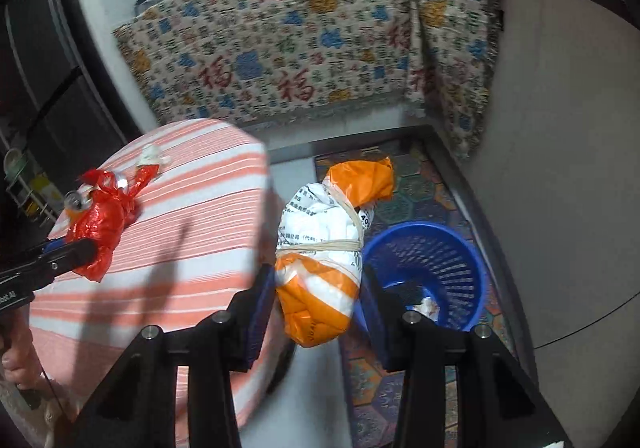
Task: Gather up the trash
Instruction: 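Carry the red bag and orange-white wrapper over the blue wastebasket with both tools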
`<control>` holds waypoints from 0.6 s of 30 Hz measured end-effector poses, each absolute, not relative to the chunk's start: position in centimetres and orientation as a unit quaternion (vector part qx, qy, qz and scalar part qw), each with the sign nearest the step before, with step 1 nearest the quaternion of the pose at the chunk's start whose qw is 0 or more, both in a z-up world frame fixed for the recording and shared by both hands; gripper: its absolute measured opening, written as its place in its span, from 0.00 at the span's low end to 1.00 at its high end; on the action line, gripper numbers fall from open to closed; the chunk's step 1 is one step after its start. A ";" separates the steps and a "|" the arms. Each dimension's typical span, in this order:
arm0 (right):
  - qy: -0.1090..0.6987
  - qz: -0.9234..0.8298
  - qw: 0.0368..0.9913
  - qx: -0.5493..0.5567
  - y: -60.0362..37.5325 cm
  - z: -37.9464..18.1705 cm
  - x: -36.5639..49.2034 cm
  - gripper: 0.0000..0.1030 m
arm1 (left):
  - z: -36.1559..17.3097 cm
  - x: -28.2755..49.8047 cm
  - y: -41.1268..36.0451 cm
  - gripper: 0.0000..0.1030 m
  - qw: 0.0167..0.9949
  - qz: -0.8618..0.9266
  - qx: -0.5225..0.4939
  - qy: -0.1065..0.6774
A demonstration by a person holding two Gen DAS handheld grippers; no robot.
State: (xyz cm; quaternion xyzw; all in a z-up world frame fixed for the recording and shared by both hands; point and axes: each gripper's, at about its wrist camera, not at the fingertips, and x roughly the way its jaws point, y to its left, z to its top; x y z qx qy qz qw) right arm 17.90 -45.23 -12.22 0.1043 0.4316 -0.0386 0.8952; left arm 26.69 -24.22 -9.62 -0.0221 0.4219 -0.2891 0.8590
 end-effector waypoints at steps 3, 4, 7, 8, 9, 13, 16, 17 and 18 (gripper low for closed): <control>0.437 -0.056 0.892 0.104 -47.8 -12.9 18.6 0.42 | -10.4 27.8 -27.7 0.34 0.852 -0.306 -0.019 0.425; 0.439 -0.059 0.891 0.104 -48.7 -13.2 18.8 0.42 | -10.7 28.1 -28.9 0.34 0.850 -0.311 -0.017 0.426; 0.445 -0.068 0.887 0.106 -50.9 -14.2 19.3 0.42 | -12.2 29.2 -32.4 0.34 0.842 -0.323 -0.009 0.432; 0.447 -0.072 0.885 0.108 -51.7 -14.7 19.6 0.42 | -12.9 29.7 -33.5 0.34 0.840 -0.325 -0.005 0.435; 0.448 -0.075 0.884 0.110 -52.4 -15.1 19.8 0.42 | -13.5 30.1 -34.5 0.34 0.837 -0.325 -0.002 0.439; 0.451 -0.085 0.881 0.114 -55.2 -17.1 20.2 0.42 | -16.1 31.7 -37.4 0.34 0.824 -0.329 -0.009 0.460; 0.457 -0.086 0.876 0.127 -56.9 -18.9 20.5 0.42 | -17.4 32.4 -39.2 0.35 0.818 -0.331 -0.007 0.470; 0.459 -0.088 0.874 0.131 -57.4 -19.4 20.5 0.42 | -17.9 32.6 -39.7 0.35 0.817 -0.332 -0.004 0.471; 0.462 -0.089 0.872 0.134 -57.7 -19.8 20.6 0.42 | -18.2 32.8 -40.2 0.35 0.816 -0.332 -0.001 0.473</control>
